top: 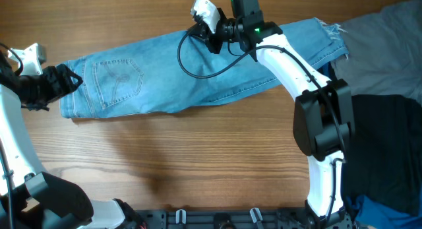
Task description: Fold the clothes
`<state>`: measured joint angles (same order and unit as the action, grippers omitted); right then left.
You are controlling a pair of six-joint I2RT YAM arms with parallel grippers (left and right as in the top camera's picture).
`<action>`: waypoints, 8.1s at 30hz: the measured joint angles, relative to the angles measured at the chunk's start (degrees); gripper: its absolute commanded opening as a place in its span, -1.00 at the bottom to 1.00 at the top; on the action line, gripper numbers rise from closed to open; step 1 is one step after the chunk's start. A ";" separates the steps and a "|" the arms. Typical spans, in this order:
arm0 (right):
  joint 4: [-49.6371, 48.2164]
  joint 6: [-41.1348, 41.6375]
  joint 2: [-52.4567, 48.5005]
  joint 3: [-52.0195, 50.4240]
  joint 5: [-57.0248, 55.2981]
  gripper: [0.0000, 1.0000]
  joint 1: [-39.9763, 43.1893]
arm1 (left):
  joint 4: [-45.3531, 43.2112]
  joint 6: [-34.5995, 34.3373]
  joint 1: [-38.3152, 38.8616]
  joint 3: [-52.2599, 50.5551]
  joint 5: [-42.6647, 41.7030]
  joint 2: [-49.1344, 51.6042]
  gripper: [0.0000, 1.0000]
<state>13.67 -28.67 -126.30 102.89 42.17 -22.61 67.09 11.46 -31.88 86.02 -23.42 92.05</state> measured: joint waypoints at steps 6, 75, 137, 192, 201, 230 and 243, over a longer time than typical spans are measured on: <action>1.22 0.76 -3.10 0.02 -5.01 0.99 0.00 | 0.00 0.00 0.00 0.00 0.00 0.00 0.55; 33.86 33.92 6.80 -4.90 -25.31 0.67 23.89 | -22.29 -18.12 -26.71 -18.69 3.26 16.83 0.29; 36.65 29.66 -0.70 16.39 -19.26 0.01 -21.49 | 0.79 -14.08 -8.24 -6.75 -1.53 -6.99 0.34; 17.57 14.73 -3.04 -4.13 -39.89 -0.19 -28.26 | -5.03 -8.74 3.63 -6.67 -7.17 -3.23 0.37; 15.65 16.85 -2.97 -4.02 -45.13 -0.92 -28.46 | -5.03 -8.74 3.63 -6.67 -7.17 -3.23 0.37; 9.20 22.45 4.52 -0.35 -30.18 0.99 -27.93 | -4.98 -8.74 3.63 -6.67 -7.17 -3.23 0.39; 27.56 36.65 8.59 -0.33 -37.24 -0.92 -2.49 | -6.67 -8.94 10.32 -6.67 -16.22 -3.21 -0.61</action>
<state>41.23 7.99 -117.71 102.56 4.93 -25.10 60.42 2.52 -21.56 79.35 -39.64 88.84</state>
